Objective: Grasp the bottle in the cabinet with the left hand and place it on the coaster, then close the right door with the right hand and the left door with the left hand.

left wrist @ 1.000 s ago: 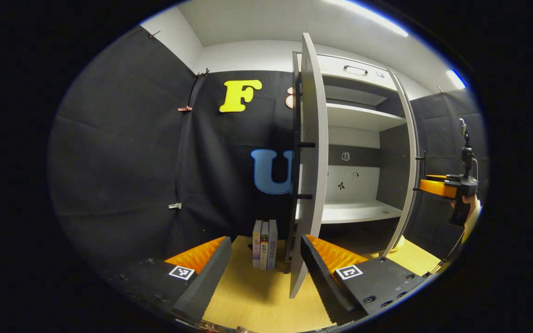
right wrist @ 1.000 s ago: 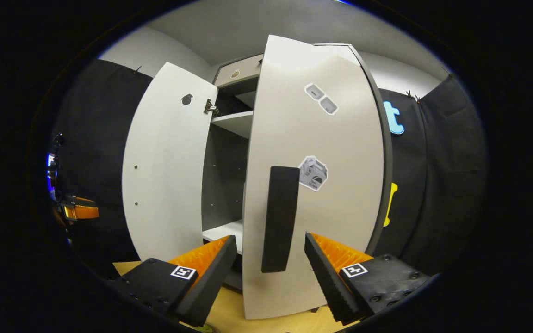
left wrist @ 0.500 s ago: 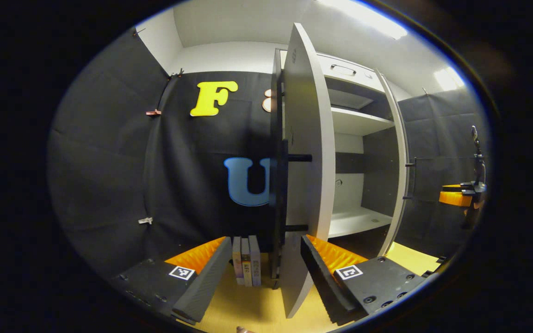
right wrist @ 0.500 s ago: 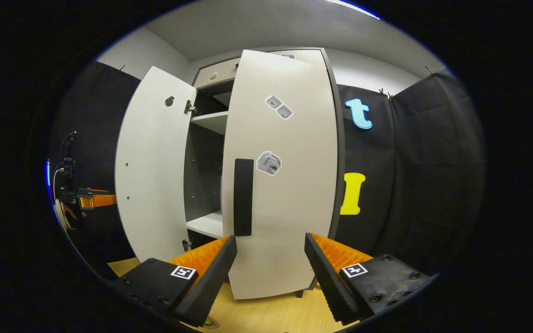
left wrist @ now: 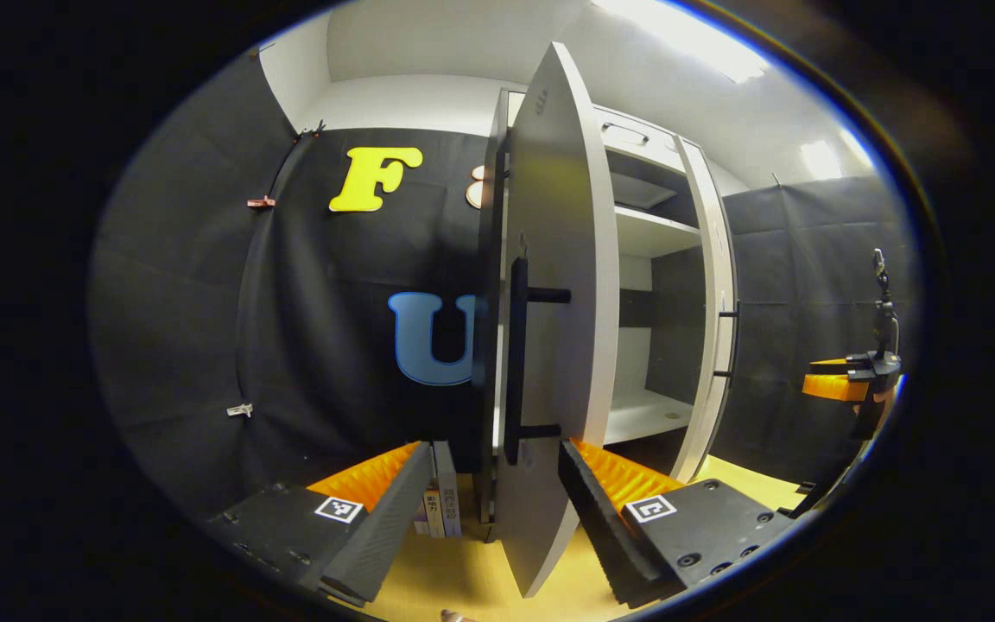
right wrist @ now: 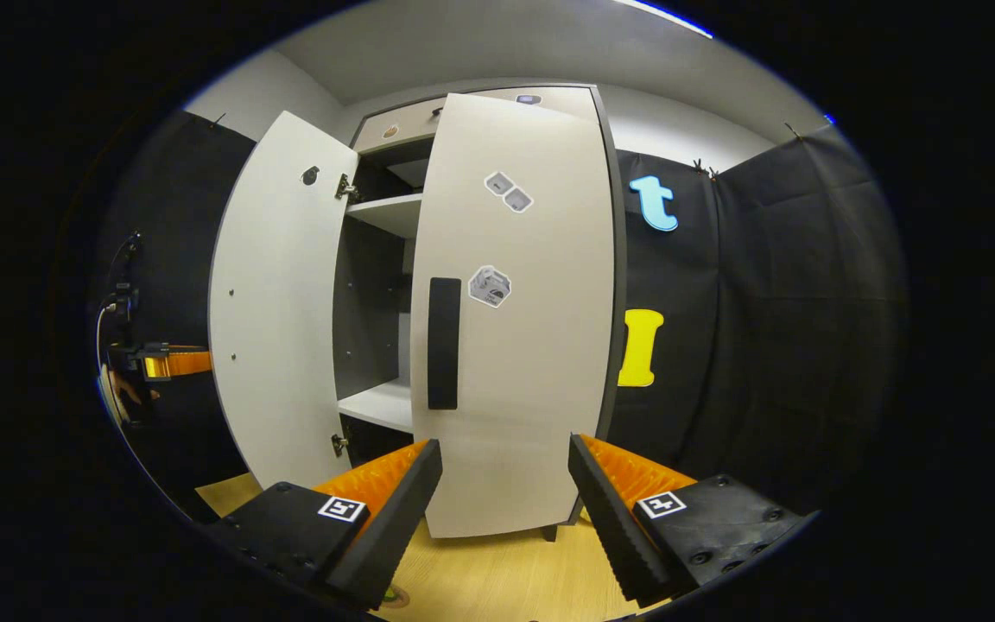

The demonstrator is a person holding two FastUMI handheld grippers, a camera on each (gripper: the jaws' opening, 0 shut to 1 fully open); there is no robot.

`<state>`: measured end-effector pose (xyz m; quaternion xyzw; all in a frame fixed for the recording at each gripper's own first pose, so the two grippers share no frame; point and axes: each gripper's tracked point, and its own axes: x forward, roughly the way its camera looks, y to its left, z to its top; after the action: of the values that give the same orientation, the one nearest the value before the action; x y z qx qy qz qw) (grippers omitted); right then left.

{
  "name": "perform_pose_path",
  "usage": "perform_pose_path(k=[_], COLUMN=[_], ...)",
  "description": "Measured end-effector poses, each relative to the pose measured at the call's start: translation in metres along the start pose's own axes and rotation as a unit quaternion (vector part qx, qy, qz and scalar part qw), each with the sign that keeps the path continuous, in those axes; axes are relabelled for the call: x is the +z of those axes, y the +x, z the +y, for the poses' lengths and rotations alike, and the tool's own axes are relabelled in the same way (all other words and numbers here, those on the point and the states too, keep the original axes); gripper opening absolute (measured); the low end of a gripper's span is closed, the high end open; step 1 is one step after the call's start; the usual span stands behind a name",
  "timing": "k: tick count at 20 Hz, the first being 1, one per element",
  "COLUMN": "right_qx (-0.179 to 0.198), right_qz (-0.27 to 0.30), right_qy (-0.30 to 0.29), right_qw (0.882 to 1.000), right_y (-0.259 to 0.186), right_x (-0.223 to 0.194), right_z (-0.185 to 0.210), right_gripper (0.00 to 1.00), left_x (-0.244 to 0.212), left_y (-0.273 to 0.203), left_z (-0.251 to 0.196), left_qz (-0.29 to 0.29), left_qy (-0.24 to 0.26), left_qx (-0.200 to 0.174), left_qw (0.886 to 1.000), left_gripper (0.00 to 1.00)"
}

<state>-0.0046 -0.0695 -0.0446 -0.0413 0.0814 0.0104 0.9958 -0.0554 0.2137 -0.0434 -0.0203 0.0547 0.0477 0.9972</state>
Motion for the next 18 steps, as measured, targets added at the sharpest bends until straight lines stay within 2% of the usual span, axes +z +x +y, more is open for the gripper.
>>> perform_pose_path(k=[6,7,8,9,10,12,13,18], right_qx=[0.009,0.010,0.010,0.010,0.010,0.011,0.014,0.041], right_qz=[-0.008,-0.009,-0.012,-0.016,-0.017,-0.022,-0.026,-0.037], right_qy=[0.002,0.001,0.000,-0.001,-0.003,-0.006,-0.006,0.017], right_qw=[1.000,1.000,1.000,1.000,1.000,1.000,1.000,0.998], right_y=[0.004,0.004,0.005,0.004,0.005,0.007,0.010,0.039], right_x=[0.009,0.008,0.009,0.010,0.011,0.013,0.016,0.025], right_z=[0.016,0.020,0.023,0.024,0.025,0.023,0.019,-0.001], right_gripper=[0.98,0.98,0.98,0.98,0.98,0.98,0.98,0.98], left_x=[-0.004,-0.003,-0.004,-0.003,-0.005,-0.007,-0.005,-0.004], left_y=[0.005,0.008,0.011,0.014,0.015,0.016,0.019,0.027], left_z=[-0.029,-0.035,-0.040,-0.046,-0.051,-0.059,-0.062,-0.074], left_qz=[0.003,0.004,0.003,0.003,0.004,0.003,-0.002,-0.010], left_qy=[-0.003,-0.002,-0.001,-0.001,-0.005,-0.012,-0.011,-0.029], left_qx=[-0.041,-0.050,-0.061,-0.070,-0.077,-0.077,-0.075,-0.062], left_qw=[0.999,0.999,0.998,0.998,0.997,0.997,0.997,0.998], left_gripper=[0.94,0.97,0.94,0.97,0.94,0.97,0.94,0.94])
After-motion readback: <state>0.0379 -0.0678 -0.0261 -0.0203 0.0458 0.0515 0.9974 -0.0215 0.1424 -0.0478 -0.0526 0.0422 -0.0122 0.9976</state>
